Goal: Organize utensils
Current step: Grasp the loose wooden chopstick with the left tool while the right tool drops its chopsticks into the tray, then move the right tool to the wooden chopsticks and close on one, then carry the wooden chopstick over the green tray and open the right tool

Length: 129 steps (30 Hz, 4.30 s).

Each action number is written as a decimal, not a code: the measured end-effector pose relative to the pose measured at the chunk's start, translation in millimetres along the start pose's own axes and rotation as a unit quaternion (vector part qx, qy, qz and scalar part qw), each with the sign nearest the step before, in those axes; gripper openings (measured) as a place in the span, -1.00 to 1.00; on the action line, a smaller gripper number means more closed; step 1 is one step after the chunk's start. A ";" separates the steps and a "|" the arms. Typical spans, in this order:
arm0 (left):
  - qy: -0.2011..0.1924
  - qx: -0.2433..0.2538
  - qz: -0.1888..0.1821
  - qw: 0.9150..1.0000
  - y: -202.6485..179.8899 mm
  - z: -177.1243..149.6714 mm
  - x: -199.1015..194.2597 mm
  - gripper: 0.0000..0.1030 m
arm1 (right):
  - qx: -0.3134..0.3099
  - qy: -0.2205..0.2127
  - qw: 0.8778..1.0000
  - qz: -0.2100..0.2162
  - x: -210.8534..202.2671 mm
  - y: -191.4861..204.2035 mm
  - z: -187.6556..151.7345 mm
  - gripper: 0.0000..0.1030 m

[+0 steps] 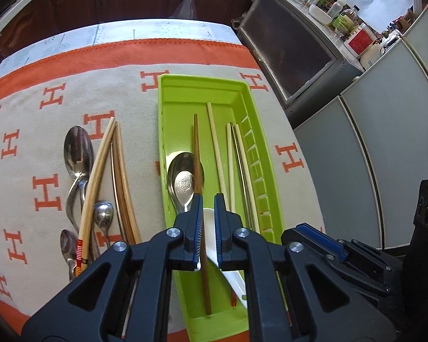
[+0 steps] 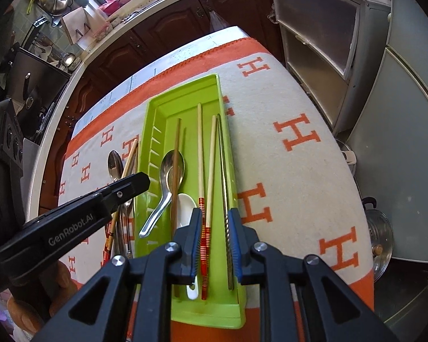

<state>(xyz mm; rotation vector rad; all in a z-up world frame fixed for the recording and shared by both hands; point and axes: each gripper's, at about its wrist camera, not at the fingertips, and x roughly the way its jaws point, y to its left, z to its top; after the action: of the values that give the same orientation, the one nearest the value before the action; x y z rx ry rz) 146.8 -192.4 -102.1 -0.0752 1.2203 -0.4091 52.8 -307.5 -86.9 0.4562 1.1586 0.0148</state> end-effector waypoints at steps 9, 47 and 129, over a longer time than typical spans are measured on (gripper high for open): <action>-0.045 0.024 0.029 0.998 9.9 -29.2 -54.0 -0.35 | -0.015 0.002 1.000 0.011 -6.5 15.1 -12.8 -0.65; -0.085 -0.038 0.153 0.984 153.3 -119.4 -114.0 -0.31 | -0.107 0.040 0.993 -0.004 14.0 104.6 -58.6 -0.65; -0.012 0.010 0.012 1.000 117.1 -46.8 -50.8 -0.31 | -0.040 0.000 0.999 -0.027 30.9 35.8 2.2 -0.86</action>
<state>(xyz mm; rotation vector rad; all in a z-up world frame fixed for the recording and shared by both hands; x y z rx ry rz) 120.4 -59.1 -104.9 -0.0480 1.1916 -0.3981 75.4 -268.2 -100.6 0.3545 1.1658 0.0146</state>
